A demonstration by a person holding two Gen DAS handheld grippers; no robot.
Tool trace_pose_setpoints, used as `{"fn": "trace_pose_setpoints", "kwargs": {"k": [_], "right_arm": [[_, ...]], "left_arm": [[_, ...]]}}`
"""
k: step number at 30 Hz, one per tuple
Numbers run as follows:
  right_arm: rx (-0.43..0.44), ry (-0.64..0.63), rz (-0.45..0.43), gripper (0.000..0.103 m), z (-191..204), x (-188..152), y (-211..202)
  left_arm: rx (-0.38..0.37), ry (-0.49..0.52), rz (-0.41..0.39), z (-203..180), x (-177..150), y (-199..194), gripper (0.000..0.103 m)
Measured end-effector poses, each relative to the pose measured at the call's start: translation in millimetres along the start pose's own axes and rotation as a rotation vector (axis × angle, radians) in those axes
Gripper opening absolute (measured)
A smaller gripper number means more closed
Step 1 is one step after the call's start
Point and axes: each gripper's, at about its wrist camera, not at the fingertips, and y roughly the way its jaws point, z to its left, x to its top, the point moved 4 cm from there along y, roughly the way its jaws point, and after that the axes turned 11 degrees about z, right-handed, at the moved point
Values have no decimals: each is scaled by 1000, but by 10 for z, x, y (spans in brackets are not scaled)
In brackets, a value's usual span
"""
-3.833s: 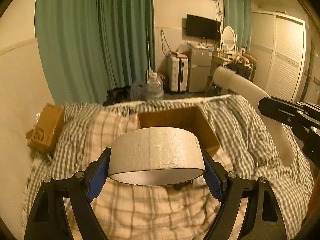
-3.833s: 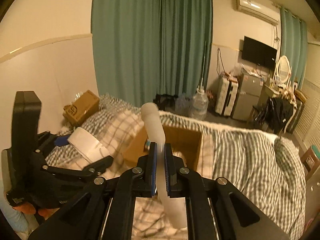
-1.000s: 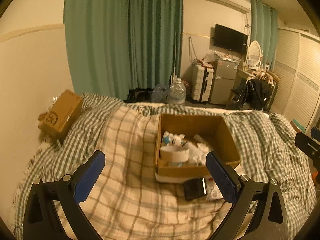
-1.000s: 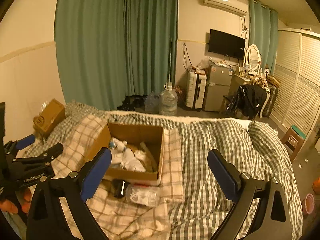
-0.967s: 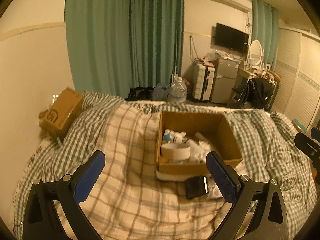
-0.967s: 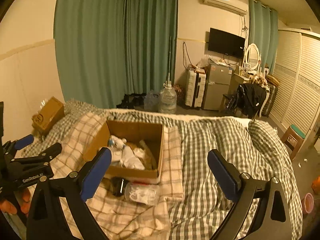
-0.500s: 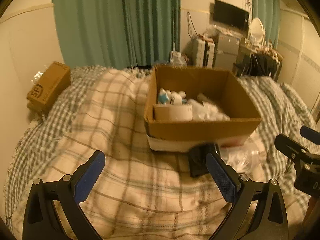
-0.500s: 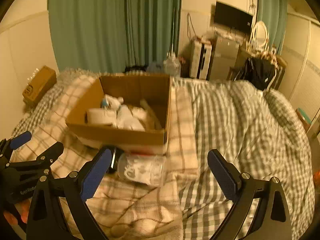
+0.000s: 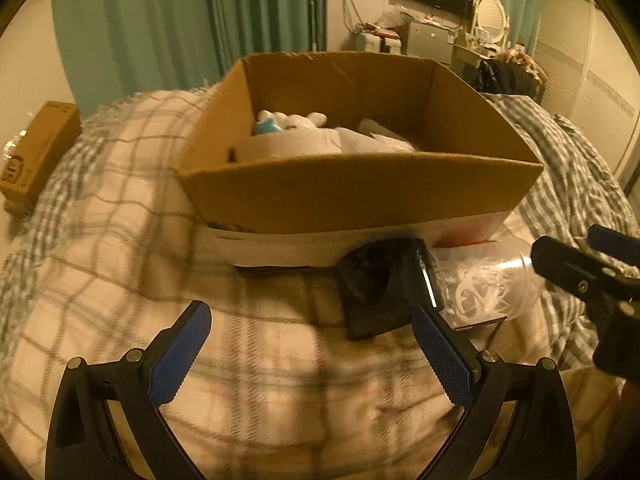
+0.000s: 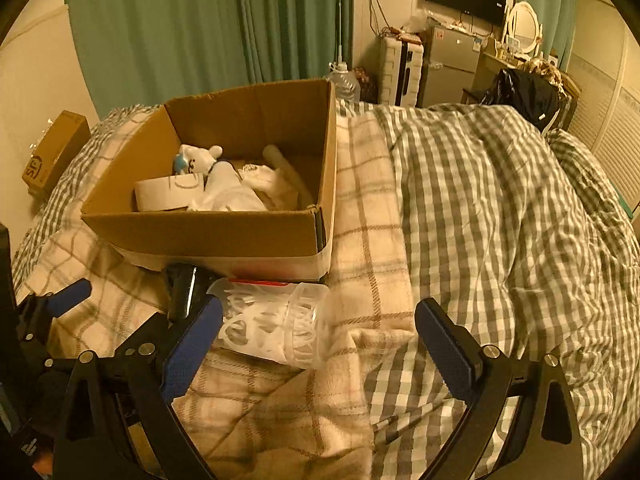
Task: Organize objects
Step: 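Move both open tools back from the box to the remaining items, then grasp the black round lid with the left tool while the right grasps the clear plastic jar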
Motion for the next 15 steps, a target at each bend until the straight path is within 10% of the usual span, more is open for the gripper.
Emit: {"fn": "trace_pose_setpoints", "kwargs": {"k": [12, 15], "right_arm": [[10, 25, 37, 97, -51, 39, 148], [9, 28, 48, 97, -54, 42, 191]], "left_arm": [[-51, 30, 55, -139, 162, 387, 99], [-149, 16, 65, -110, 173, 412, 63]]}}
